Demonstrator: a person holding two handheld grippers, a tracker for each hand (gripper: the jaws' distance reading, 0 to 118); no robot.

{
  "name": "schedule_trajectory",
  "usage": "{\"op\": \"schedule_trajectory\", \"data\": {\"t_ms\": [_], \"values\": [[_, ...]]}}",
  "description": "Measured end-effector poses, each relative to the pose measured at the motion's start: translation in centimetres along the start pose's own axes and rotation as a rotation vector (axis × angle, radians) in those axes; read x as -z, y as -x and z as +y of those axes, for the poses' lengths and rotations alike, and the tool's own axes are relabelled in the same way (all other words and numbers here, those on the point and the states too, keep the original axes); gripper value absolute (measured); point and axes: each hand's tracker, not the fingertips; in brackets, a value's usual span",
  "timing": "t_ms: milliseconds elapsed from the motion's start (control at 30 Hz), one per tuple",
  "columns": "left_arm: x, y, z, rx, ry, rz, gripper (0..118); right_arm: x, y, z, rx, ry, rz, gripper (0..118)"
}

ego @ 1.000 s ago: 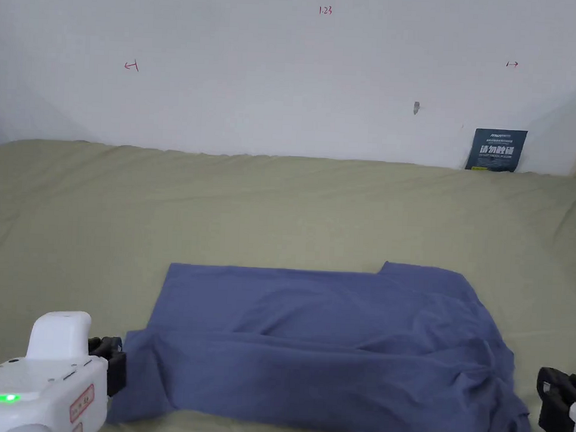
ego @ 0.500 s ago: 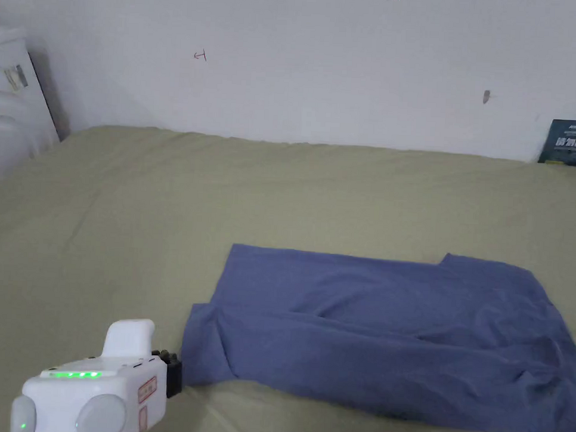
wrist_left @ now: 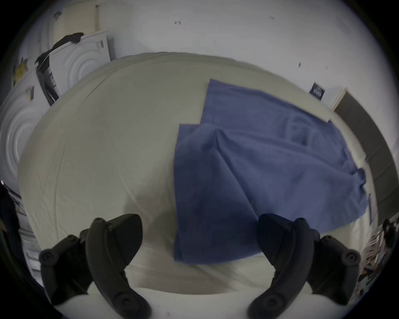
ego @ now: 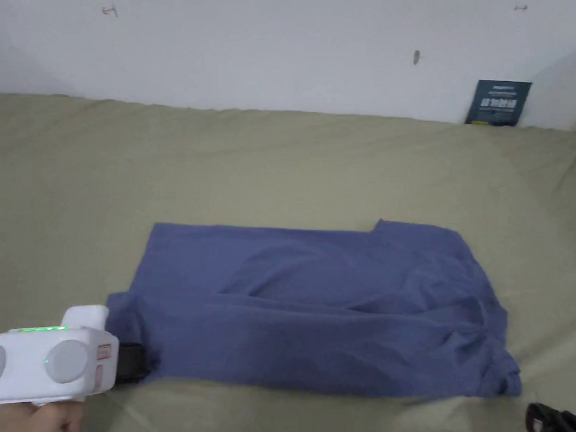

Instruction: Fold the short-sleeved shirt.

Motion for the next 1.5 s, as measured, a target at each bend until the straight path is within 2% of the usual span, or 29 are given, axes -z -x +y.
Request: {"op": "schedule_trajectory", "data": {"t_ms": [33,67,100,167,267,300,333,367,400,433,467,633,667,733,767,833,1200,1333,1500], "values": [[-2.2,-0.4,-0.2,0.012,-0.015,0.002,42,0.4,-0.2,0.1,0.005,0.005,0.0,1],[-3.1,-0.8,-0.3,0.025,-0.041,0.01,0,0.9,-0.4,0.2,0.003,0.016,-0.003,1],[-3.4,-0.8,-0.5,0.016,-0.076,-0.022,0,1.5,-0.6,0.4,-0.002,0.029,0.0,1],[-2.2,0.5,0.1,-0.021,0.034,-0.069,0,2.5,-0.9,0.8,-0.009,0.04,-0.003,1],[-1.5,1.6,0.5,-0.035,-0.001,-0.08,0,4.1,-1.4,2.0,-0.024,0.047,-0.005,1],[-1.8,1.2,0.4,-0.03,-0.021,-0.066,0,4.9,-1.7,2.7,-0.021,0.059,-0.001,14],[-1.9,1.0,0.4,-0.032,-0.017,-0.074,0,6.0,-1.9,3.4,-0.011,0.098,0.002,49],[-2.0,1.0,0.3,-0.031,-0.021,-0.075,0,7.4,-2.4,4.0,0.012,0.146,-0.003,97],[-2.0,0.9,0.3,-0.023,-0.02,-0.075,0,8.9,-2.9,4.4,0.031,0.187,0.021,118],[-2.1,1.0,0.4,-0.02,-0.022,-0.077,0,10.6,-3.4,4.6,0.054,0.256,0.048,118],[-2.1,1.0,0.4,-0.018,-0.021,-0.076,0,11.8,-3.7,4.7,0.089,0.255,0.034,118],[-1.9,0.9,0.5,-0.01,-0.017,-0.073,0,15.4,-4.5,4.9,0.002,0.368,0.023,117],[-1.8,0.9,0.5,-0.009,-0.014,-0.072,0,15.4,-4.5,4.6,0.009,0.366,0.028,110],[-1.9,0.9,0.6,-0.006,-0.011,-0.075,0,15.5,-5.1,4.3,-0.008,0.359,0.04,29],[-1.9,0.9,0.7,-0.003,-0.007,-0.078,0,14.9,-4.4,4.1,0.005,0.359,0.104,15],[-2.2,0.9,0.9,0.014,-0.007,-0.072,0,14.1,-3.8,4.3,-0.033,0.332,0.049,15],[-7.0,2.0,0.2,0.05,-0.04,-0.063,0,7.7,-4.5,5.1,-0.007,0.303,0.111,15],[-9.2,3.5,-3.3,0.03,-0.018,-0.083,0,3.8,-4.8,2.3,0.017,0.316,0.127,15],[-11.4,4.5,-8.7,0.035,0.012,-0.085,0,-0.4,-4.5,-1.8,-0.001,0.336,0.122,15]]}}
